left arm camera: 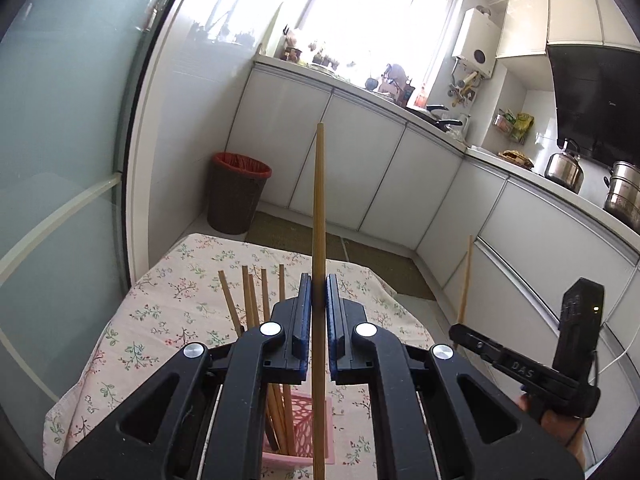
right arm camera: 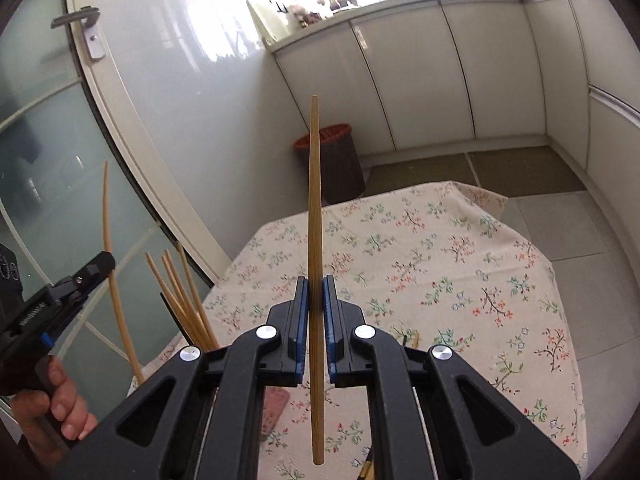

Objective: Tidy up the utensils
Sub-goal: 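Lift both chopsticks and release them into the pink basket with both tools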

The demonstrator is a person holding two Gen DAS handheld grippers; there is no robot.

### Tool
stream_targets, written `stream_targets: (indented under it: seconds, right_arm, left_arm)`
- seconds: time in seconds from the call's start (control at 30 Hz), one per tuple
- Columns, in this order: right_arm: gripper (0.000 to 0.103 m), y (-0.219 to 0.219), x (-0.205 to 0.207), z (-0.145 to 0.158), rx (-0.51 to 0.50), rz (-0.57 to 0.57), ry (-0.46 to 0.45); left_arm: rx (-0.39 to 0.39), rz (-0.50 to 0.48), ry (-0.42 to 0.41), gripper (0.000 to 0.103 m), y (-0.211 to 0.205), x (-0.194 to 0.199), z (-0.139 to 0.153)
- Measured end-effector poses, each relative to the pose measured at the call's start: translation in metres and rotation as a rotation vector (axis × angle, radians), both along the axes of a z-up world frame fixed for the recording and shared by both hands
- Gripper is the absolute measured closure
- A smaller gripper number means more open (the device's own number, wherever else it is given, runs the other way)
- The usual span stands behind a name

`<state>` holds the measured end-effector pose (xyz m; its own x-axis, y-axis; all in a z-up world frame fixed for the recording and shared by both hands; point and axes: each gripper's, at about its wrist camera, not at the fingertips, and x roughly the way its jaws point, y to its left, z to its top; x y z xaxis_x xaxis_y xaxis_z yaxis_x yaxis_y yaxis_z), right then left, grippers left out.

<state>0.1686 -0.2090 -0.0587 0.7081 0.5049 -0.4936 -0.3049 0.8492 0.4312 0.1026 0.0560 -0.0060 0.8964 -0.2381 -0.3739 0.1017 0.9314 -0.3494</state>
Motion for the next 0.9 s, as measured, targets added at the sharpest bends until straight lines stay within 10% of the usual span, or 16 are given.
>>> stream_targets:
  seconds: [0.47,0.9]
  right_arm:
    - [0.095,0.056,-0.01,0.011,0.08,0.063,-0.143]
    - [0.095,0.076,-0.01,0.005,0.101,0.057,-0.211]
  left_arm:
    - [0.04,0.134,-0.08,0.097,0.008,0.005,-0.019]
    - [0.197,0.112,0.107,0.097,-0.008,0.018,-0.043]
